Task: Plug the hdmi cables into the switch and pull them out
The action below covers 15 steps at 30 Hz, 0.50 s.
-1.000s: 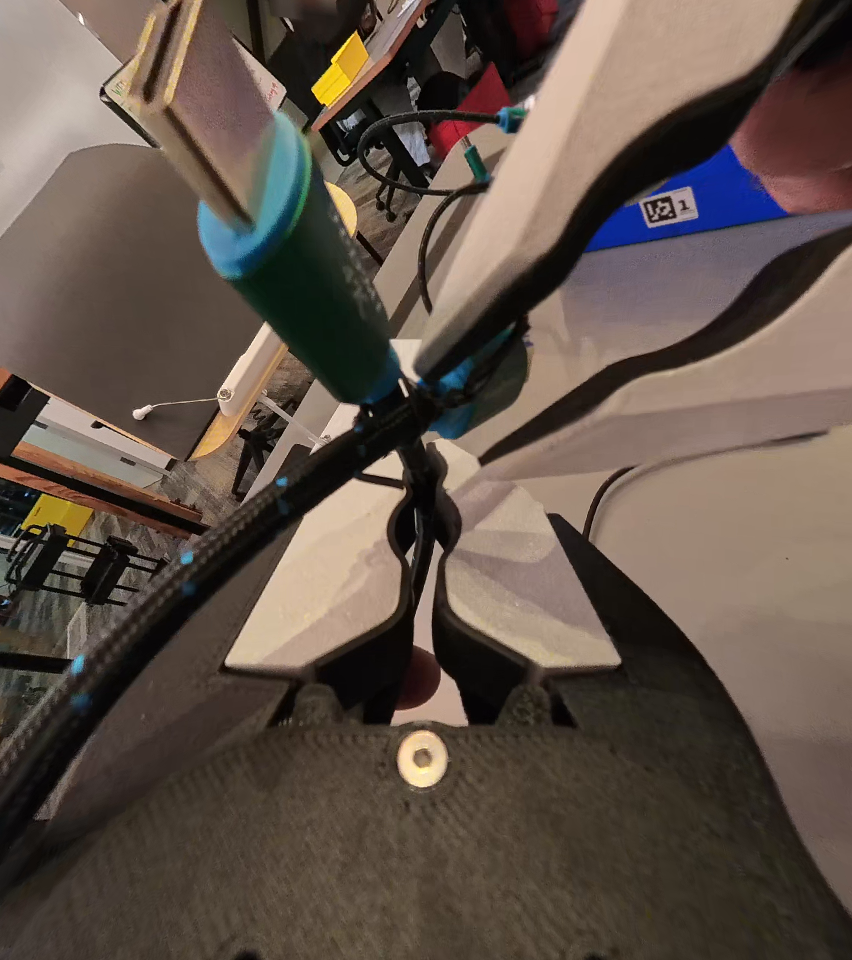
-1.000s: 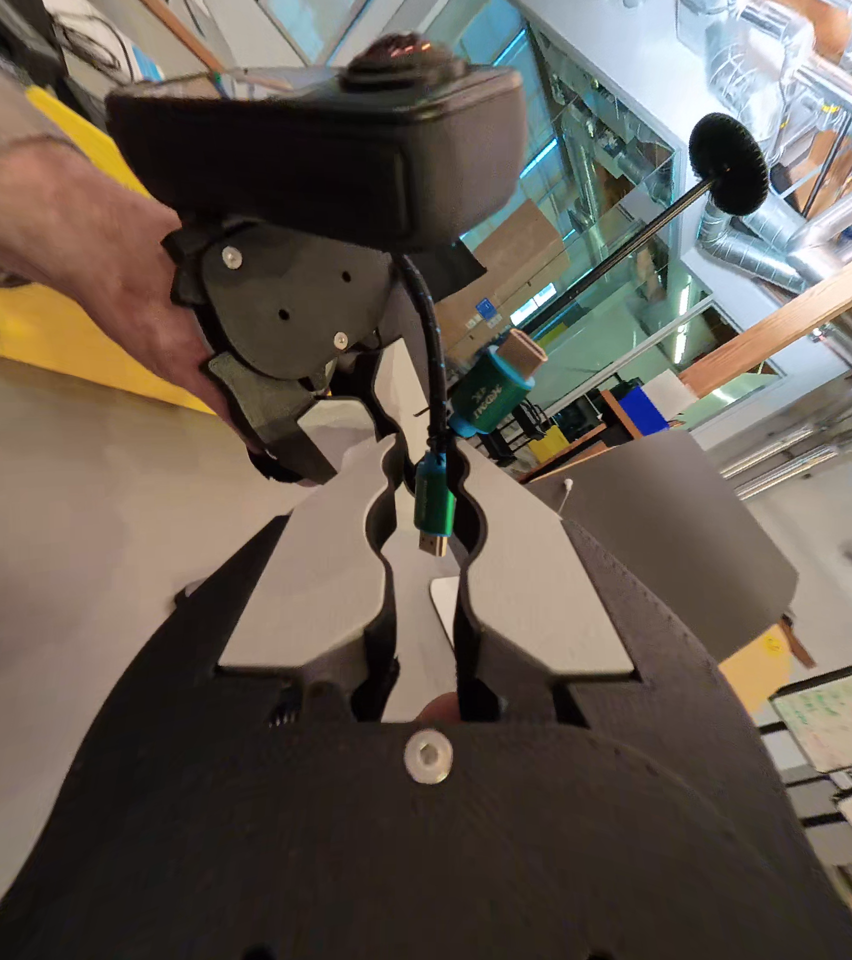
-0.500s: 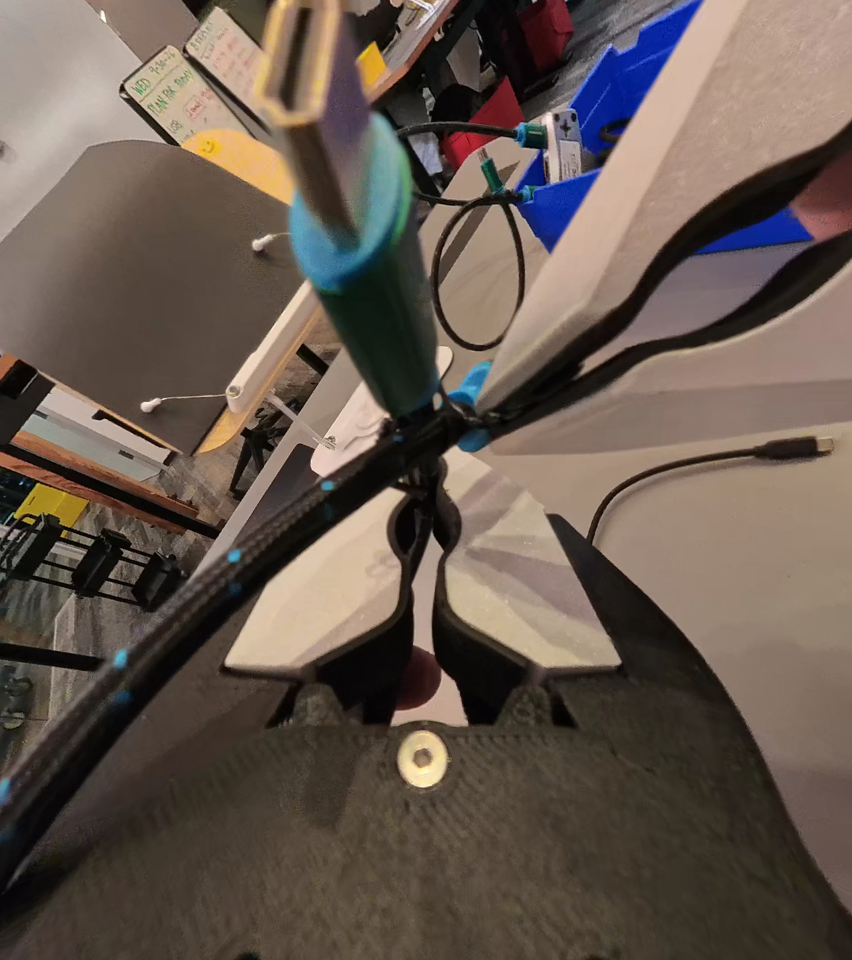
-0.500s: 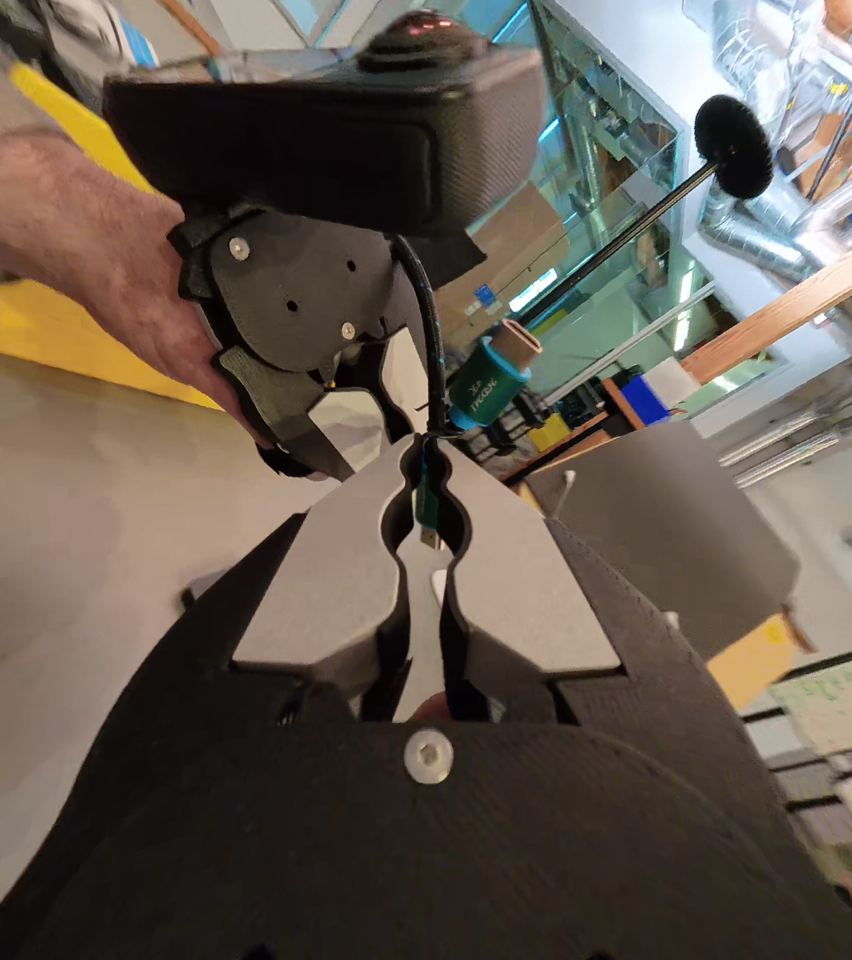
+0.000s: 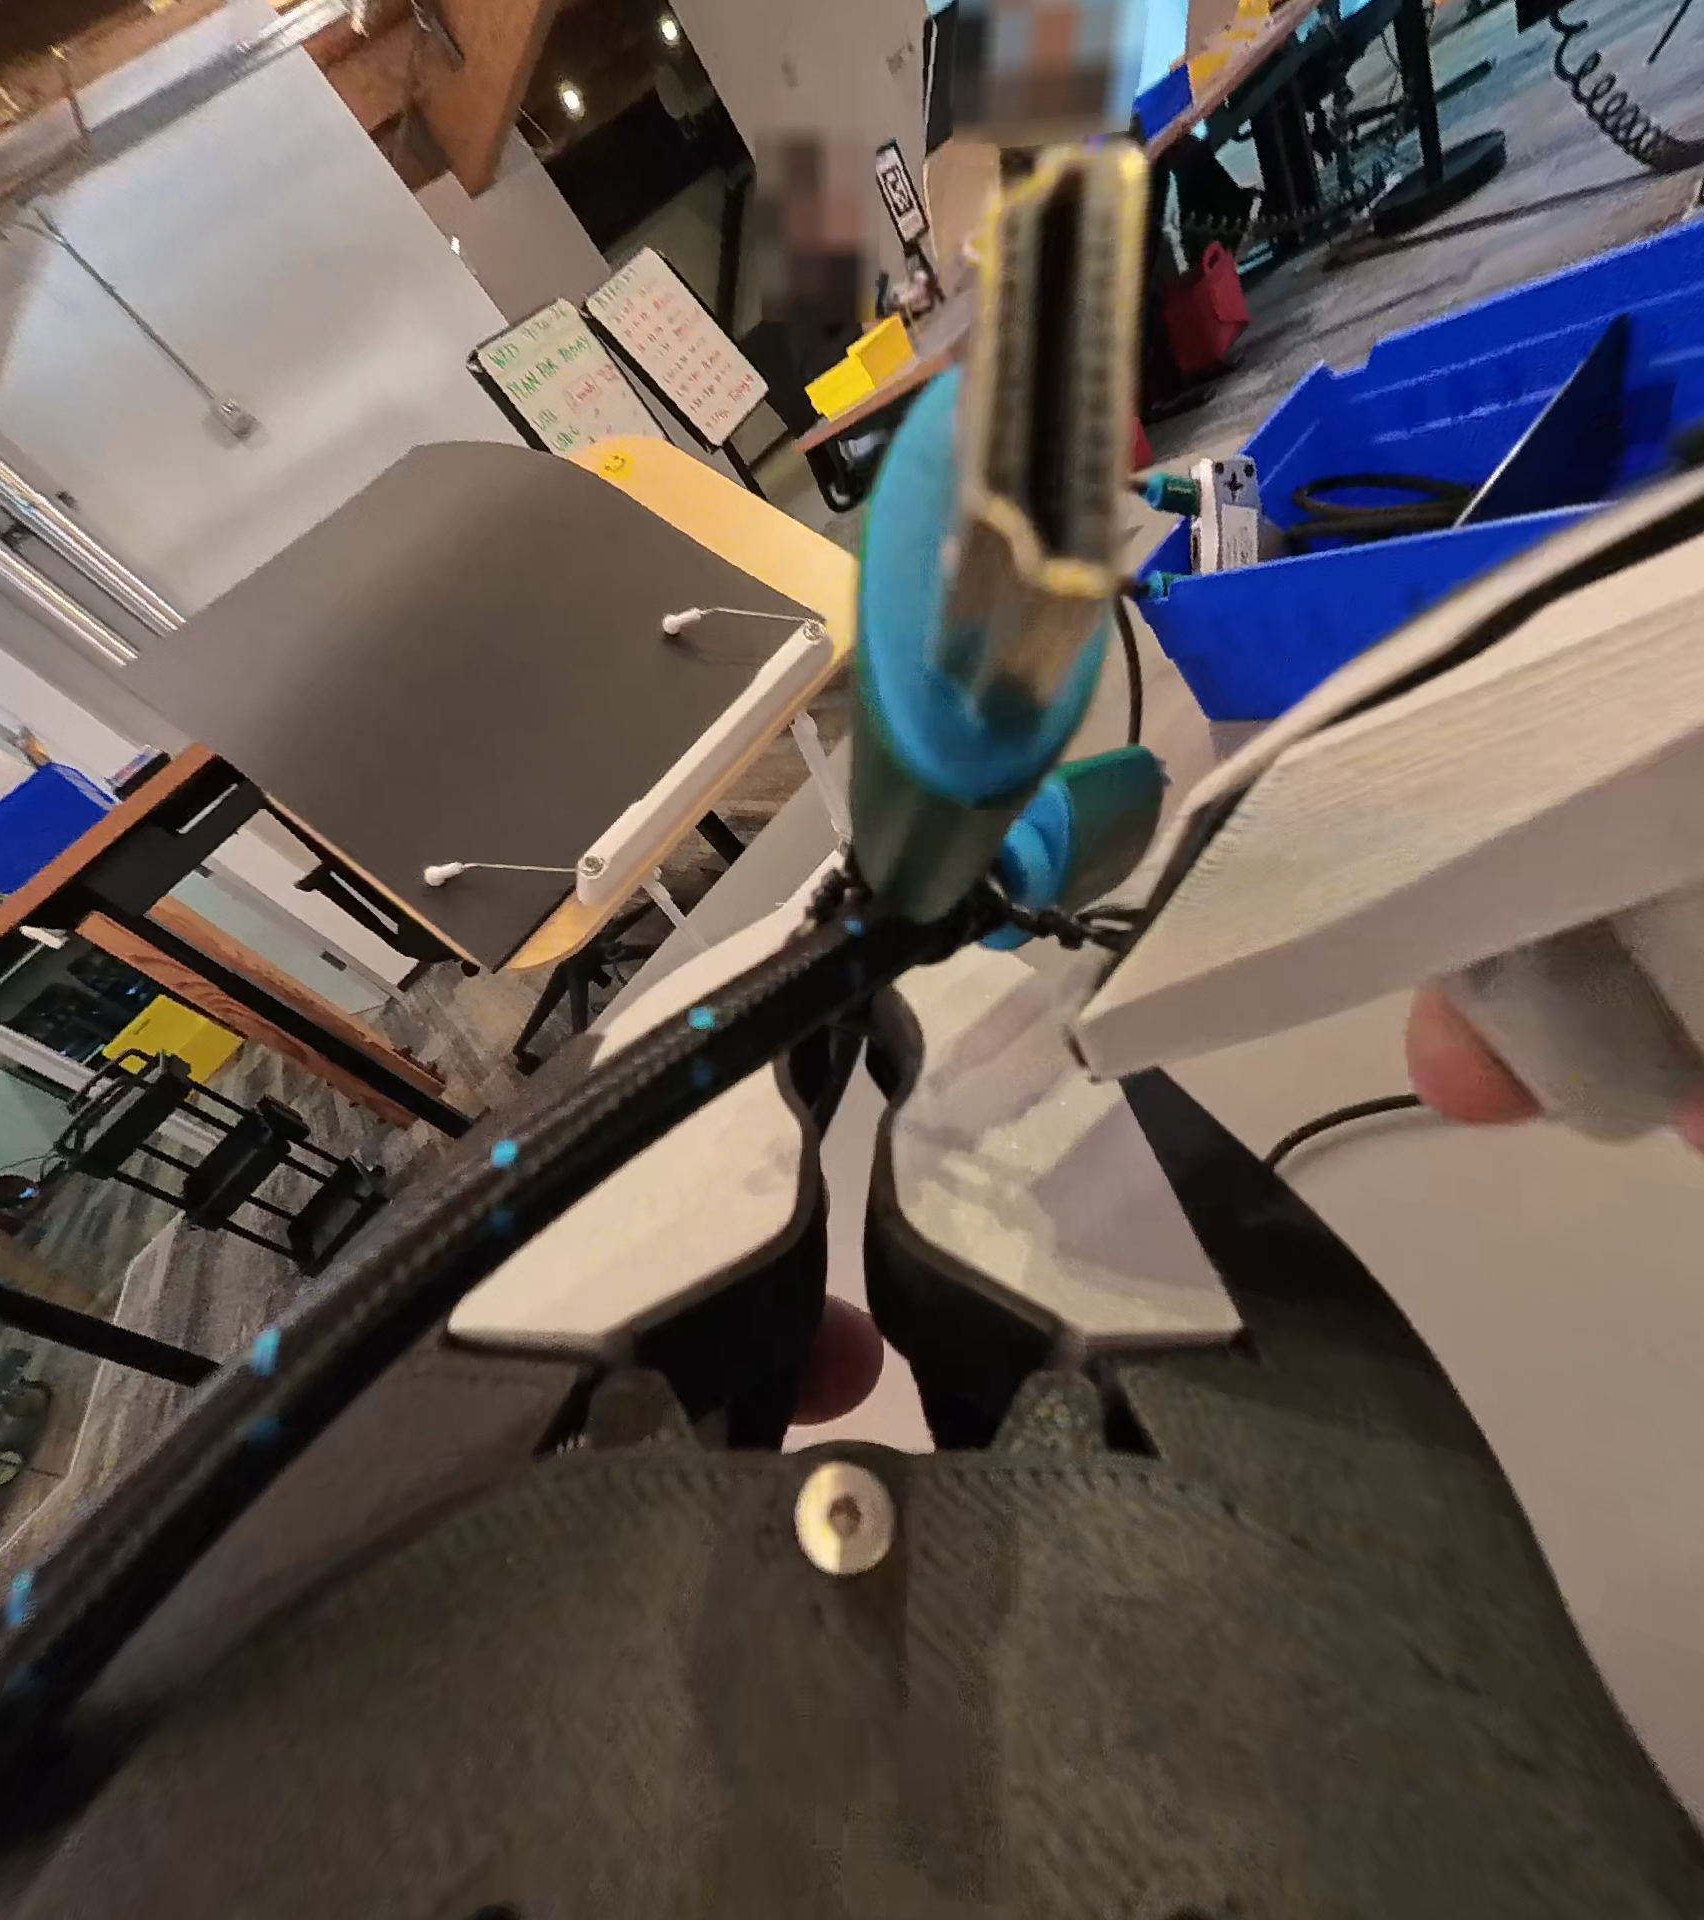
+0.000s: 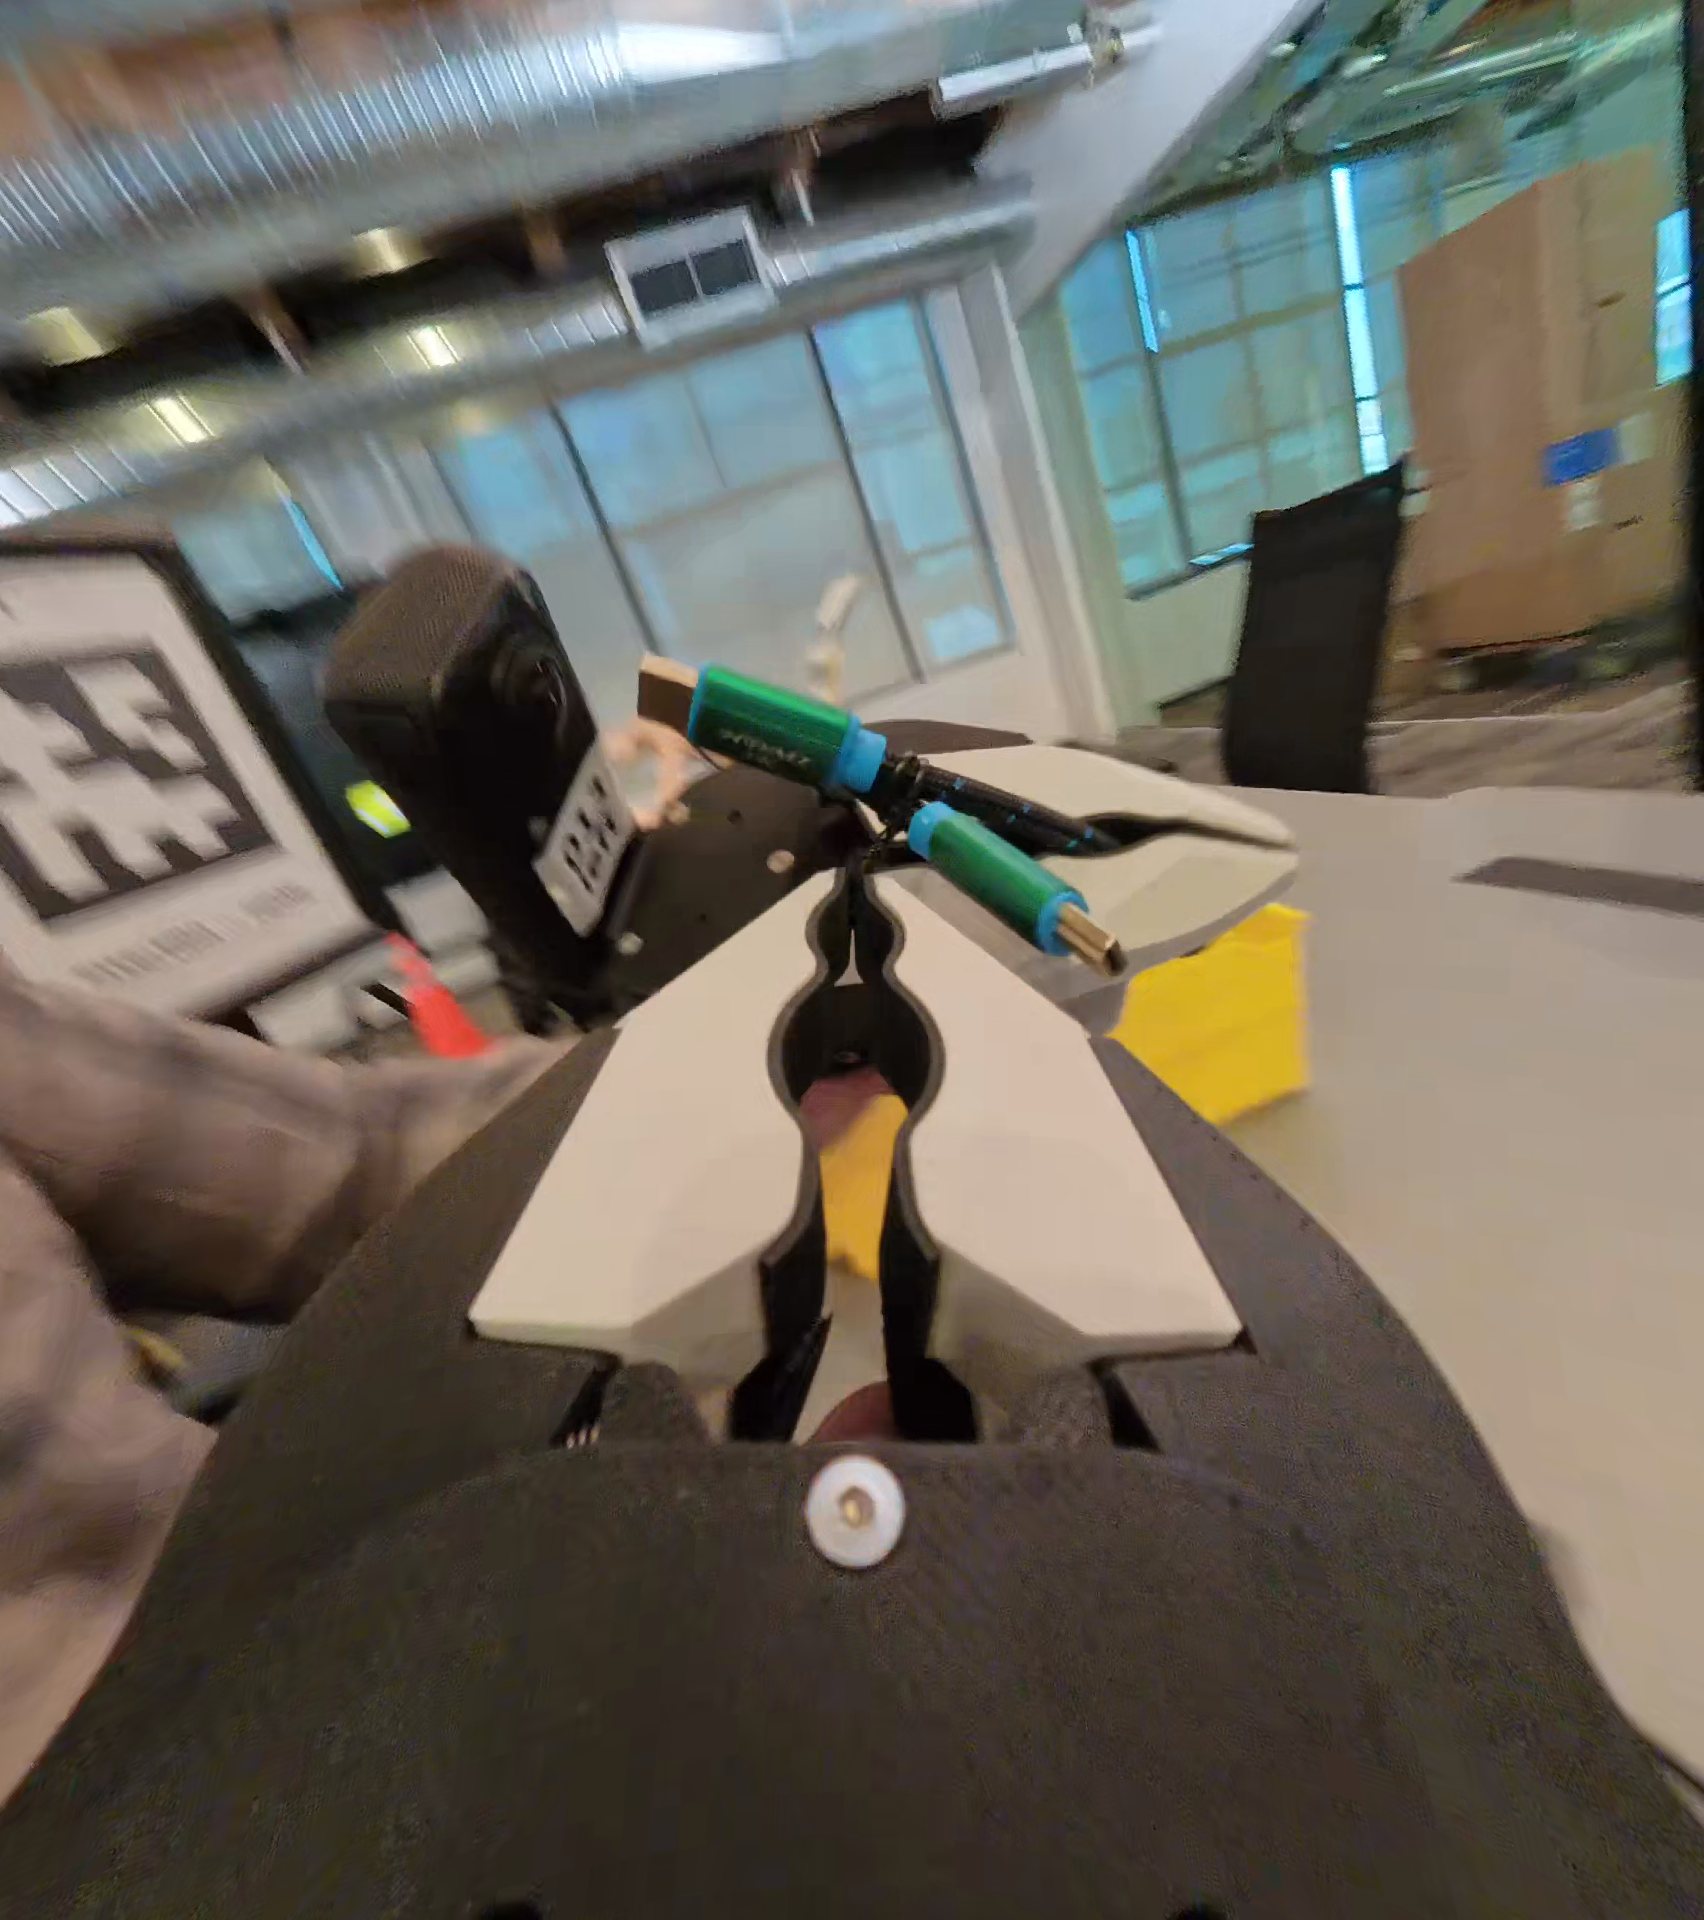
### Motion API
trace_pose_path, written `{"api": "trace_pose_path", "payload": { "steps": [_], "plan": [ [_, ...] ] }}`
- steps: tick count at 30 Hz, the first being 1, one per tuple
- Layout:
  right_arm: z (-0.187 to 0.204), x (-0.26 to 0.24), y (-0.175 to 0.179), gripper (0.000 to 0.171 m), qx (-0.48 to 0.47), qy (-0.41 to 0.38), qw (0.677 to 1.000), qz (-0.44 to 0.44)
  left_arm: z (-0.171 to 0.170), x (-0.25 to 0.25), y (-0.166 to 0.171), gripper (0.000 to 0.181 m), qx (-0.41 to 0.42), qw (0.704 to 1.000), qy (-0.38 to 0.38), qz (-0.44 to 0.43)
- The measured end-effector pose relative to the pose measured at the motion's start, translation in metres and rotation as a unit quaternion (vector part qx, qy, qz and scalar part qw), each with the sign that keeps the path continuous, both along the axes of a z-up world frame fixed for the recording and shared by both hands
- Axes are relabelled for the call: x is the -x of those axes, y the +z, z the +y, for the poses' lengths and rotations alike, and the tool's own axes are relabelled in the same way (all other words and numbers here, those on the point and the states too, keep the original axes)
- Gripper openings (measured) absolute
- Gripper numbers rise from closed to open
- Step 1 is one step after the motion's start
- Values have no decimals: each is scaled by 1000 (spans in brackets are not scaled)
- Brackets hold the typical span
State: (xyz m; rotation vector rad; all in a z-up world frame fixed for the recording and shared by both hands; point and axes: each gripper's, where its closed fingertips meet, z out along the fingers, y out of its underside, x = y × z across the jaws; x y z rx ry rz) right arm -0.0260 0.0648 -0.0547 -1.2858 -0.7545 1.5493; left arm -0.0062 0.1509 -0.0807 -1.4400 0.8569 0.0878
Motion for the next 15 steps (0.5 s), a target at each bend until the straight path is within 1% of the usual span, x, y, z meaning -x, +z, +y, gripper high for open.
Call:
{"api": "trace_pose_path", "payload": {
  "steps": [2,4,5,6,7,9,11,12,13,15],
  "plan": [
    [-7,3,3,0,64,42,996,49,-2,0,4,0,-13,1000,0,-4],
    [-16,7,6,0,108,89,986,88,-4,-2,7,0,-22,1000,-2,-7],
    [-24,10,6,0,111,115,983,91,-5,-2,8,0,-27,1000,-2,-4],
    [-33,14,3,0,85,127,985,81,-4,-1,9,0,-29,1000,3,-1],
    [-38,17,1,0,50,117,990,65,-3,1,10,0,-26,1000,1,-6],
    [-39,19,-2,0,-21,79,996,16,2,8,10,0,-17,1000,6,-9],
    [-30,14,-2,9,-128,12,991,-38,3,11,10,0,-12,1000,8,-9],
    [-24,10,-2,10,-189,-28,979,-69,3,11,9,0,-8,1000,7,-7],
    [-17,5,-2,10,-249,-76,960,-99,3,9,6,0,-2,1000,6,-1],
    [-4,-4,0,21,-358,-165,905,-161,4,8,2,0,2,1000,7,8]
  ]
}}
